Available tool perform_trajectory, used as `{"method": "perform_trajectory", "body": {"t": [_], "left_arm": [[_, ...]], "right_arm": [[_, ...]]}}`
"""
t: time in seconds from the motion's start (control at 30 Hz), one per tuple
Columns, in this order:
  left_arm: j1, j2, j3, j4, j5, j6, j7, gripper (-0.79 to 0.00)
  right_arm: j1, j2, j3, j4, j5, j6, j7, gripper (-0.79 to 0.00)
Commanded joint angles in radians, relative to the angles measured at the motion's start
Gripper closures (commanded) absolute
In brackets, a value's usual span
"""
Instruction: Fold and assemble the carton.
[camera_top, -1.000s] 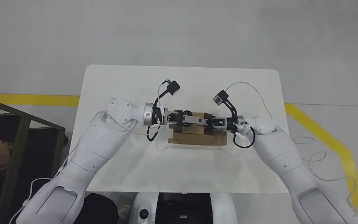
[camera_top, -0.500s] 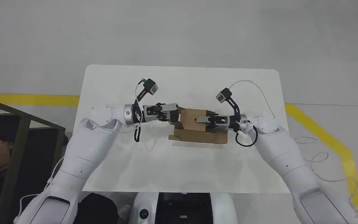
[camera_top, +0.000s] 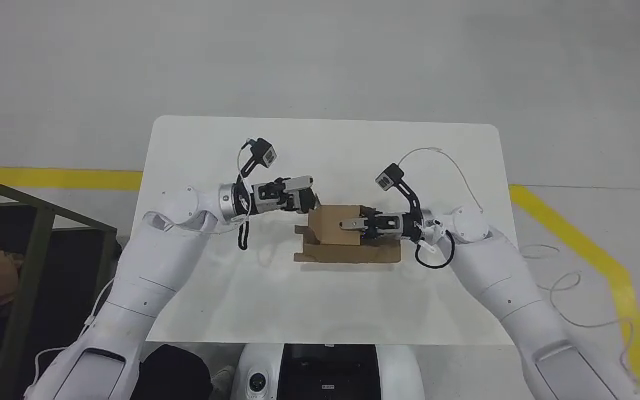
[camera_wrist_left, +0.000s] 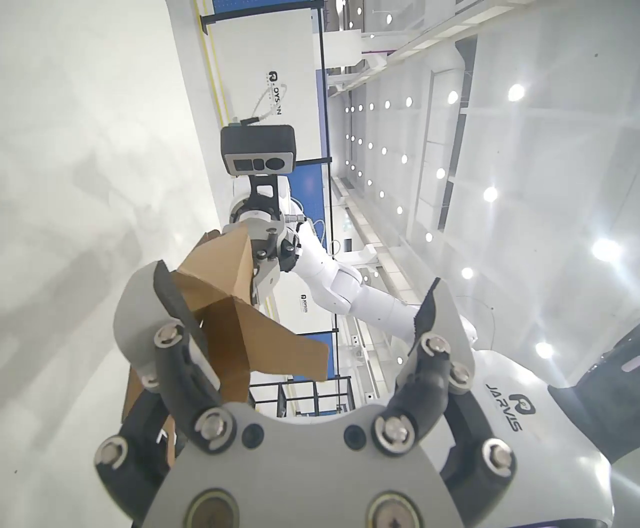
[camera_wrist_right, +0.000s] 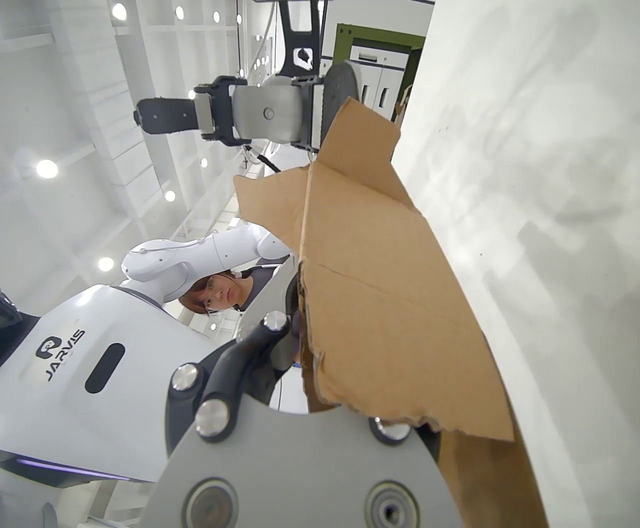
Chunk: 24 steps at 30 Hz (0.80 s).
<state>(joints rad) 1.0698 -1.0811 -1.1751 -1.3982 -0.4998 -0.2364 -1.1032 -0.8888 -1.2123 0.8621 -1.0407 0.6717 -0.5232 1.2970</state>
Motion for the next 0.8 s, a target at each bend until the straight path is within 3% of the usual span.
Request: {"method": "perform_trajectory", "body": {"t": [0.0,0.77], "left_arm": [[-0.005,-0.002,0.006,0.006,0.003,-0.003,0.007,-0.785],[-0.057,-0.023,0.068,0.025,-0.003,-0.026,0.021,-0.785]], "right_arm": [[-0.002,-0.001,-0.001,-0.005,0.008,0.001,0.001,0.000],[0.001,-0.013,-0.028,-0.011,0.034,0.010,0.010,0.000]]}}
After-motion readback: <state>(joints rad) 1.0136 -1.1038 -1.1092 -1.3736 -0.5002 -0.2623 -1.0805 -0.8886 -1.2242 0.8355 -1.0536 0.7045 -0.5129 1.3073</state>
